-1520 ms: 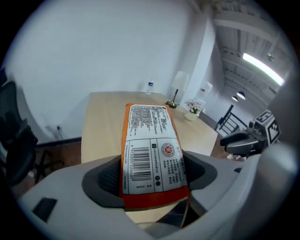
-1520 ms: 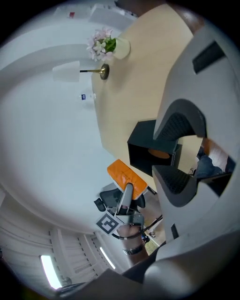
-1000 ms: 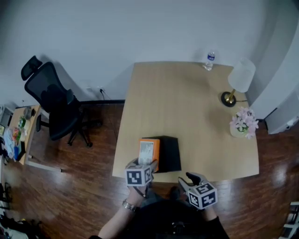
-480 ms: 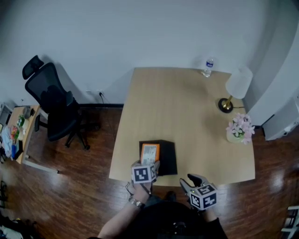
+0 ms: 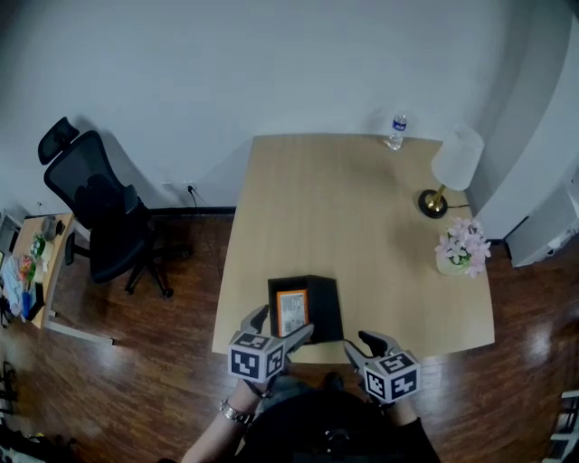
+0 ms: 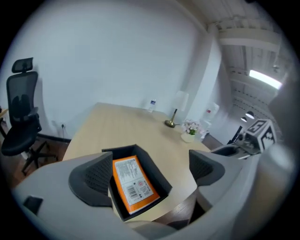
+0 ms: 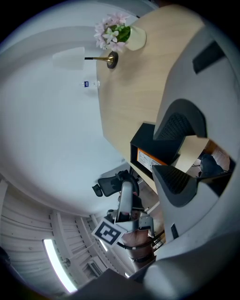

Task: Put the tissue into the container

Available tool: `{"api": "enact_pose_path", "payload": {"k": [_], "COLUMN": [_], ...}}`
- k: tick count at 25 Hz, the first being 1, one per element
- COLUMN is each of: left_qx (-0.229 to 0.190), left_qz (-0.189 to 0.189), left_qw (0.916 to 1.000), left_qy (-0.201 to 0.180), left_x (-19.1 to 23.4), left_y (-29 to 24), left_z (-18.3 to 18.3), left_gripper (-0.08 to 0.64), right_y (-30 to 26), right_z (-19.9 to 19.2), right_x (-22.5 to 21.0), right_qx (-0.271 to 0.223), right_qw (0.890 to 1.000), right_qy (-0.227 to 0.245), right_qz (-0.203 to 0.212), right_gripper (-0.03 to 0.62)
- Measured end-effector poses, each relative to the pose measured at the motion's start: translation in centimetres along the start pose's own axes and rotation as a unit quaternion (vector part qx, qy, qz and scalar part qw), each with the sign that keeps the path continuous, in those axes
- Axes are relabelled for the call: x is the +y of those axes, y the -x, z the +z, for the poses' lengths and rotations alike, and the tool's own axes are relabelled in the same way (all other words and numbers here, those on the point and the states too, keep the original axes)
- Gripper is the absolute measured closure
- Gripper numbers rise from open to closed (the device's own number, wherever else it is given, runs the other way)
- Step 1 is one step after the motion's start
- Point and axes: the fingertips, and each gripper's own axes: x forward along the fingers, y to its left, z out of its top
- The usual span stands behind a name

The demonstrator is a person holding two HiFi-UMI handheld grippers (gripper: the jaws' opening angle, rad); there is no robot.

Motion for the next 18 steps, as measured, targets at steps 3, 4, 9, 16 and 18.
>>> {"api": "enact_pose_path", "payload": {"k": [3,4,9,16,18], "left_qx": [-0.014,-0.013,0.012,0.050,0.056], "left_qz": [-0.044,-0.052,-0.086,-0.151,-0.160], "left_qw": [0.9979,0.9970,0.9943,0.9801,0.9767], "left_qy": [-0.047,-0.055,-0.062,-0.118,-0.131], "left_x": [-2.4,-3.0,-5.4,-10.4,-11.4], "left_y": [3.0,3.6,3.5,0.8,0.3], "left_z": [2.4,2.7,0.1,-3.3,-3.6], "left_gripper": [0.190,0.262,0.560,0.560,0.560], "right_y": [0.3,0.5,1.5,3.1,3.8], "right_z": [1.4,1.7,1.9,0.0,-0.5], "right_x": [0.0,-0.1,0.0,-0.4,-0.7], "right_qx": [-0.023,-0.030,-0.044,-0.035,-0.035], "right_qw": [1.000,0.999,0.999,0.999,0.999], "right_qy": [-0.013,-0.018,-0.027,-0.021,-0.020], "right_qz": [0.000,-0.001,0.003,-0.020,-0.028], "right_gripper": [0.419,0.419,0.419,0.592,0.592]}}
